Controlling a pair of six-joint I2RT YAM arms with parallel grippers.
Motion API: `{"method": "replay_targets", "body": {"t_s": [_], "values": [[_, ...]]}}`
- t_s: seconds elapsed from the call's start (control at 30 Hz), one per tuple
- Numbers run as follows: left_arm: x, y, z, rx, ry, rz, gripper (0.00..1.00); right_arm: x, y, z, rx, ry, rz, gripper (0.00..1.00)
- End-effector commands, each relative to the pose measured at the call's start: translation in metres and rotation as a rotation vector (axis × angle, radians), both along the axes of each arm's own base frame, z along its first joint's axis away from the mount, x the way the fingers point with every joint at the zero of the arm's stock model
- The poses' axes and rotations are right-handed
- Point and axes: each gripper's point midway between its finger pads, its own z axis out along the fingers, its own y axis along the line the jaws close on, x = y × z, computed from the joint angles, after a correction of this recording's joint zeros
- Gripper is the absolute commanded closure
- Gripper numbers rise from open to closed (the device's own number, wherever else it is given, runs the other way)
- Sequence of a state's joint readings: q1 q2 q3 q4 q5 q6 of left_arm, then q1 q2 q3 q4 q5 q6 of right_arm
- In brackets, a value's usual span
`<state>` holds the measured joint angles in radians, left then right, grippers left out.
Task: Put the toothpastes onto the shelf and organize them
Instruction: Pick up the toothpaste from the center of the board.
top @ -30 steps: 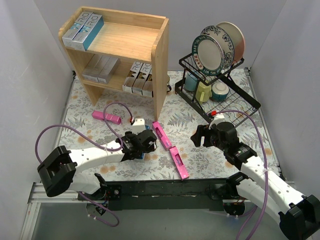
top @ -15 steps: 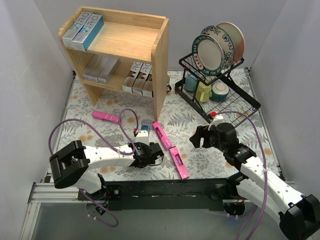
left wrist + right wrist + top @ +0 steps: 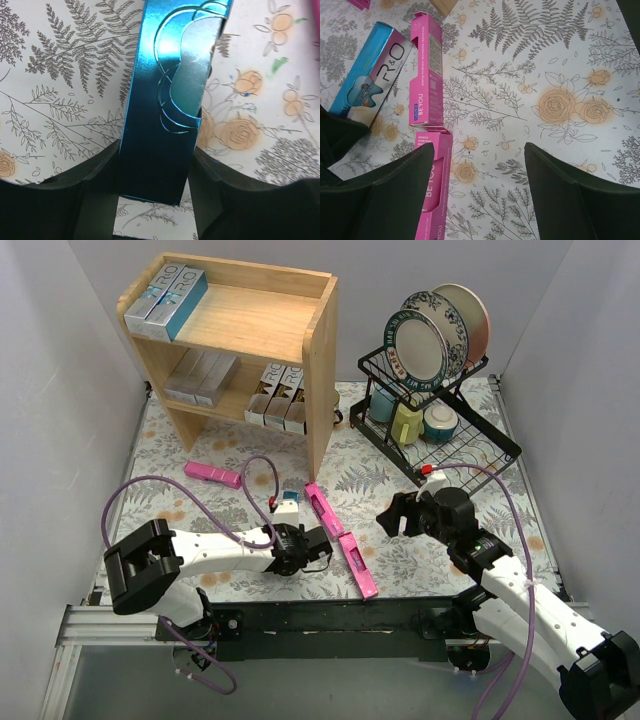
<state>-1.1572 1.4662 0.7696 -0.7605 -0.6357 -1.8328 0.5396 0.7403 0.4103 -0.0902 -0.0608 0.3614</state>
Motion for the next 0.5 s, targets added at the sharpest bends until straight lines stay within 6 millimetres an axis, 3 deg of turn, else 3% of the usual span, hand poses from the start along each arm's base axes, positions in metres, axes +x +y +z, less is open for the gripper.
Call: {"method": "replay_targets", "body": {"t_s": [0.0, 0.2, 0.27, 0.47], "values": [[0.001, -0.025, 0.037, -0.088, -0.031, -0.029, 0.53, 0.000, 0.016, 0.015, 0.082, -0.028, 0.054, 0.19], [0.003, -0.064, 0.091, -0.296, -0.072, -0.136, 0.54, 0.001, 0.034, 0.031, 0.175, -0.047, 0.112, 0.16], [0.002, -0.079, 0.109, -0.401, -0.093, -0.179, 0.53, -0.001, 0.045, 0.045, 0.240, -0.063, 0.163, 0.15], [-0.005, -0.105, 0.141, -0.588, -0.109, -0.263, 0.54, -0.004, 0.055, 0.069, 0.409, -0.060, 0.239, 0.12]]}}
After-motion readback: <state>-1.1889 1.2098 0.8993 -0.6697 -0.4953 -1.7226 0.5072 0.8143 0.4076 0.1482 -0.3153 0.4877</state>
